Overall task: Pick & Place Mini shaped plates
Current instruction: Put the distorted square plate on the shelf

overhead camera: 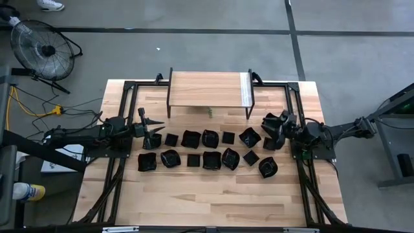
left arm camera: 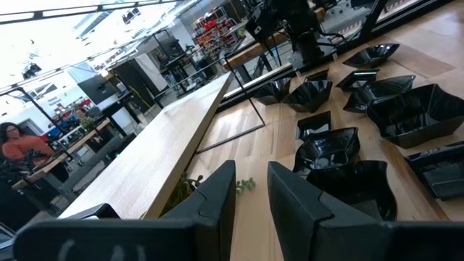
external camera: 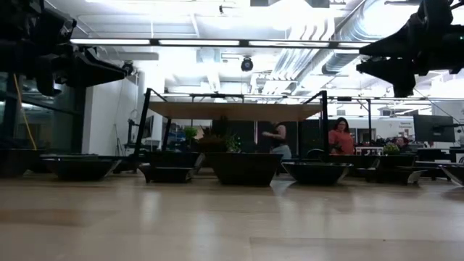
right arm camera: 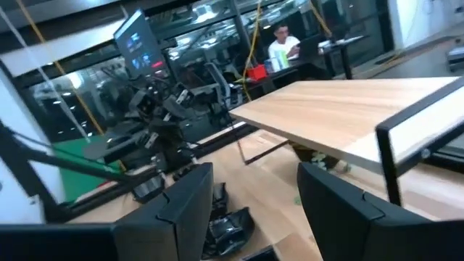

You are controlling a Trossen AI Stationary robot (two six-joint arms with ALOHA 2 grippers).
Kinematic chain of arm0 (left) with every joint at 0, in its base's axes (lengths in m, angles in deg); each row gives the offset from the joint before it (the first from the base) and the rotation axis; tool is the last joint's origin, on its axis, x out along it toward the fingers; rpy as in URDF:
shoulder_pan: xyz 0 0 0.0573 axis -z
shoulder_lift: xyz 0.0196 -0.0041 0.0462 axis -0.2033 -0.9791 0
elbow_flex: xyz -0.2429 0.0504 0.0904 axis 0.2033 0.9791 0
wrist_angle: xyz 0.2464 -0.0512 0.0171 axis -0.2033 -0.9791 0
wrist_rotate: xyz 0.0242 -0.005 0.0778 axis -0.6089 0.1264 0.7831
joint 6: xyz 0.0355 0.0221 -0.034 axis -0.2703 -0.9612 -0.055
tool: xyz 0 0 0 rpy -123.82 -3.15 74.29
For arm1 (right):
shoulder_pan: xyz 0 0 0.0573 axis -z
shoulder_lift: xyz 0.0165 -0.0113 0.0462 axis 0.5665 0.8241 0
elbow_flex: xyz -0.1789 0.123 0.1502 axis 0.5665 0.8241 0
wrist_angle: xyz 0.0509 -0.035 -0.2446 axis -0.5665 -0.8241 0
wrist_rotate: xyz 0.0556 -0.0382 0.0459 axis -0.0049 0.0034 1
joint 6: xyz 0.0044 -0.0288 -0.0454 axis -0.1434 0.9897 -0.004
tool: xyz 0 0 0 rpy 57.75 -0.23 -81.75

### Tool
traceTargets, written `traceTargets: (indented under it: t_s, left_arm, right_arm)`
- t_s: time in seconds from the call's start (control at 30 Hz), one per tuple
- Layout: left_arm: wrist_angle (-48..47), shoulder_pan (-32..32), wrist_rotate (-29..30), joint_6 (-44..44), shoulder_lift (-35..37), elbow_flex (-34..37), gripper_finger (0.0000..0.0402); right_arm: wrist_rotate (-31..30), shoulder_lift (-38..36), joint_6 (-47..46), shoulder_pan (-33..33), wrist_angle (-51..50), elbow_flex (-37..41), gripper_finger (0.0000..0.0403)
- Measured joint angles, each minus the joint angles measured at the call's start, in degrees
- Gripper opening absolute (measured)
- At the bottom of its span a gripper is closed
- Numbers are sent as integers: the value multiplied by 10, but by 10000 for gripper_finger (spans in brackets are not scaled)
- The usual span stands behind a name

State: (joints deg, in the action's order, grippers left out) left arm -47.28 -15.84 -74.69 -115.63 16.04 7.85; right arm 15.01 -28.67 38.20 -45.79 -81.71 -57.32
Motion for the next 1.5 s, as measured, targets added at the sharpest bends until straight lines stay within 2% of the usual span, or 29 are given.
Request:
traceTargets:
  t_s: [0.1,0.27,0.47,0.6,0.73,0.87,1.0,1.2,1.3,1.5]
  left_arm:
    - [0,0,0,0,0,0,78]
    - [0,0,0,0,0,0,78]
    - [0,0,0,0,0,0,78]
    - [0,0,-1,0,0,0,78]
    - [0,0,-1,0,0,0,78]
    - [0,0,-1,0,0,0,78]
    - [0,0,-3,0,0,0,78]
    - [0,0,-3,0,0,0,78]
    - [0,0,-3,0,0,0,78]
    - [0,0,-2,0,0,0,78]
  right_arm:
    - [-26,0,0,0,0,0,197]
    - [-139,0,-26,0,1,0,197]
    - [-169,6,62,0,-11,-59,197]
    - [-191,36,116,0,-110,-154,197]
    - [-227,97,111,1,-254,-259,197]
    - [-183,173,86,1,-400,-348,197]
    - [-160,251,20,16,-548,-426,197]
    - [-75,347,-53,107,-777,-529,197]
    - [-10,377,-47,173,-828,-566,197]
    - [96,404,76,319,-834,-587,197]
